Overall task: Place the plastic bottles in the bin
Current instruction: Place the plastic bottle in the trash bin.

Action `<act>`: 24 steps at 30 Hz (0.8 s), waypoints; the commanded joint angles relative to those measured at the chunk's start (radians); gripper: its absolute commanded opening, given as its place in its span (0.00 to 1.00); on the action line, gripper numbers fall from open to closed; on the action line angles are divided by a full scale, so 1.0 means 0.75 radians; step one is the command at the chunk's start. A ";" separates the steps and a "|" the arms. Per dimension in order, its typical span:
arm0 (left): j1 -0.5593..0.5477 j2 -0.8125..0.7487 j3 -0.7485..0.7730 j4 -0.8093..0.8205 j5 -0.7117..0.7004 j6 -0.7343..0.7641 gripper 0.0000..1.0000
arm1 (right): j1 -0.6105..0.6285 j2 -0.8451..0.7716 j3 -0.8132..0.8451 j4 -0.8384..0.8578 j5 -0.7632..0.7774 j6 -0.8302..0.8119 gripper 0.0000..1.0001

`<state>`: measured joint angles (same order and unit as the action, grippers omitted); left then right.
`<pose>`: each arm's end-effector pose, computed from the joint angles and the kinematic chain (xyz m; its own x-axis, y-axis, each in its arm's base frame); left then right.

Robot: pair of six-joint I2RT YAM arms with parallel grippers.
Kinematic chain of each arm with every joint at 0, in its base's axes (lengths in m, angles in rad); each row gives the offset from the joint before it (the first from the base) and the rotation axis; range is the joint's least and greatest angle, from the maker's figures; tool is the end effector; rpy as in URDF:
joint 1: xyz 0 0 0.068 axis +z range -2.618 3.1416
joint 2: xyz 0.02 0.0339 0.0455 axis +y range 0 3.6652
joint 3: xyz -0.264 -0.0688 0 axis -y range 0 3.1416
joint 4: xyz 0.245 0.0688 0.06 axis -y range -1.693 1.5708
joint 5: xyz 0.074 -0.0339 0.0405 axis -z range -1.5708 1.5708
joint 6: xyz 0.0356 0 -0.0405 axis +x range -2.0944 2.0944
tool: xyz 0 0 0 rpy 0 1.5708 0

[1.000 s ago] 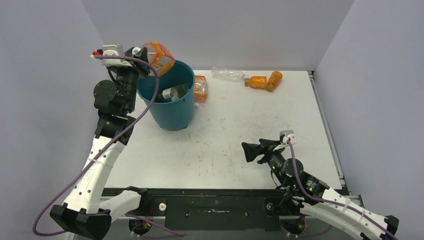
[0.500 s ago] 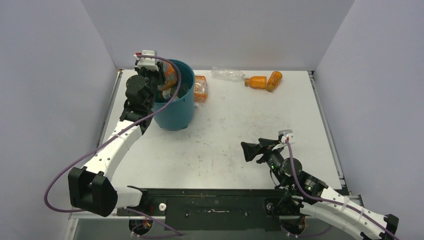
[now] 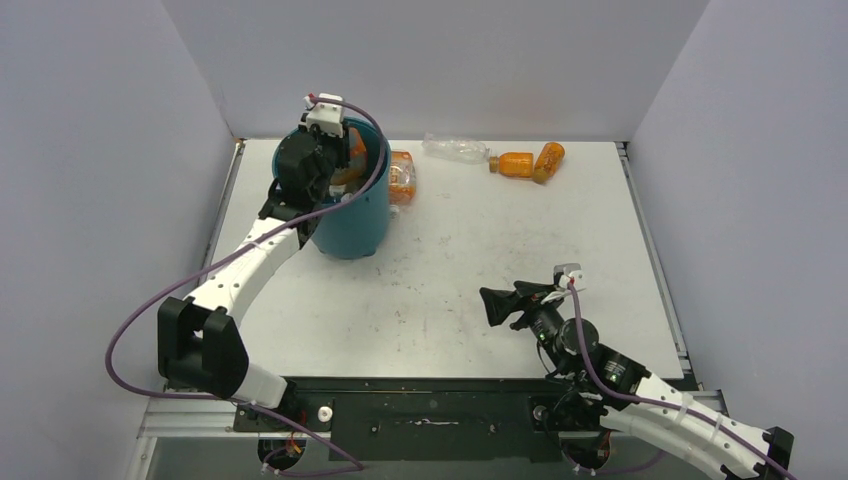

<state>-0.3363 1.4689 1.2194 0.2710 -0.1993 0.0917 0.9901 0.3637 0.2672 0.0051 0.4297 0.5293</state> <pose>0.3367 -0.1102 0.3761 0.0327 0.0836 -0.9960 0.1342 0.9871 0.0873 0.0831 0.0996 0.2338 -0.3121 0.3611 -0.8788 -0.4343 0.7684 0.4700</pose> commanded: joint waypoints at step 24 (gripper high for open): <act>0.050 0.126 -0.081 -0.233 0.194 -0.278 0.00 | 0.007 -0.053 0.045 -0.003 -0.035 0.036 0.90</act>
<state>-0.2882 1.4986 1.2152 0.2466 -0.1070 -0.0612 0.9901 0.3119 0.2672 -0.0170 0.4107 0.5488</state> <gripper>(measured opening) 0.330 0.898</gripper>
